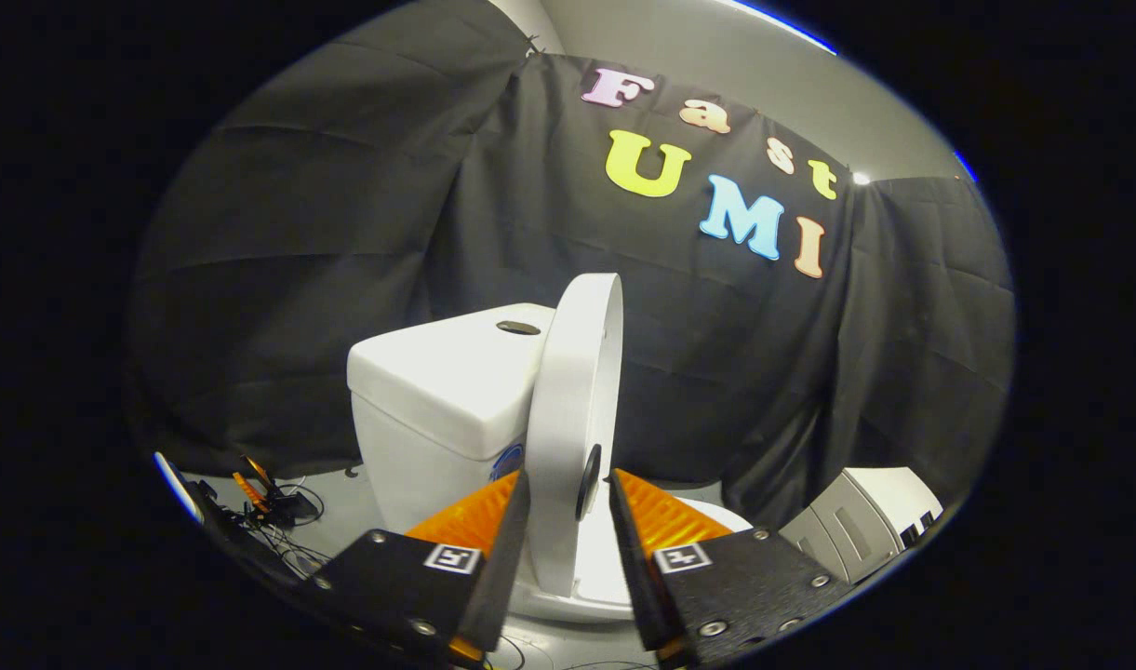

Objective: Open the toilet lid.

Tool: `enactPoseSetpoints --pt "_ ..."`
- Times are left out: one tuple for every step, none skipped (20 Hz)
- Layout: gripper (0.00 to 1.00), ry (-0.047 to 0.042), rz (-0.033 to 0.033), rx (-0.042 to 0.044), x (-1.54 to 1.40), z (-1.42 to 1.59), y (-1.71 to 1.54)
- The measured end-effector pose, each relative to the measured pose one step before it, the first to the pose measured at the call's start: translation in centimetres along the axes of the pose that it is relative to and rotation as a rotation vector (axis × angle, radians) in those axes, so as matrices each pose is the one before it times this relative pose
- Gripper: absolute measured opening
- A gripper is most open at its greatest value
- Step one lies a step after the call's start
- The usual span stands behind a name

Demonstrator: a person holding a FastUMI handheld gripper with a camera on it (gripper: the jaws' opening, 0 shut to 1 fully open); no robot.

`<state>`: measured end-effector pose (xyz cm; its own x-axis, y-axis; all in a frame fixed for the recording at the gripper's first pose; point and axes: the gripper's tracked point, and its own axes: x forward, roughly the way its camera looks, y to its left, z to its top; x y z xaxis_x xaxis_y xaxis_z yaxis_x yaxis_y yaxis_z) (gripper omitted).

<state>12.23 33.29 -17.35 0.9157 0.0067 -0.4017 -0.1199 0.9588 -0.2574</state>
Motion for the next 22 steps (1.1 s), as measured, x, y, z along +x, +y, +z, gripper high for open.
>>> enactPoseSetpoints --pt "0.66 -0.01013 0.01025 0.00607 -0.429 0.418 0.003" --pt "0.88 -0.01191 0.00525 0.00697 -0.643 0.626 -0.343" --pt "0.95 -0.01444 -0.00032 0.00501 -0.713 0.758 -0.510" --pt "0.95 -0.02105 -0.00358 0.00678 -0.666 0.925 -0.905" --pt "0.95 -0.02712 -0.00655 0.01112 -0.769 1.146 -1.213" --pt "0.95 -0.03315 -0.00624 0.01739 -0.659 1.189 -1.377" --pt "0.95 -0.03962 -0.00375 0.01963 -0.751 1.307 -1.475" --pt "0.95 -0.04373 0.00127 0.01733 -0.703 1.366 -1.412" --pt "0.95 -0.04810 0.00070 0.01274 -0.651 1.541 -1.596" --pt "0.95 -0.04235 -0.00641 0.01350 -0.511 1.311 -2.067" --pt "0.95 -0.03848 -0.00877 0.02120 -0.538 1.232 -2.120" --pt "0.95 -0.04339 -0.00547 0.02674 -0.080 1.319 -2.165" --pt "0.95 -0.03916 0.00341 0.02746 -0.317 1.528 -1.640" --pt "0.95 -0.03219 -0.00394 0.02246 -0.380 1.118 -1.598" --pt "0.95 -0.02106 -0.01624 0.01124 -0.432 1.038 -2.021" --pt "0.95 -0.01737 -0.03137 0.01218 -0.269 0.725 -2.555" --pt "0.95 -0.01922 -0.03492 0.02190 -0.406 0.888 -2.264" --pt "0.95 -0.01853 -0.02332 0.03397 -0.561 0.896 -1.385" --pt "0.95 -0.01642 -0.01005 0.05080 -0.434 0.674 -1.120" --pt "0.95 -0.01632 0.00777 0.04418 -0.372 0.571 -0.591" --pt "0.94 -0.00102 -0.00381 0.02051 -0.195 0.192 -0.919" --pt "0.94 0.00960 -0.02114 -0.00246 -0.113 -0.199 -2.051"
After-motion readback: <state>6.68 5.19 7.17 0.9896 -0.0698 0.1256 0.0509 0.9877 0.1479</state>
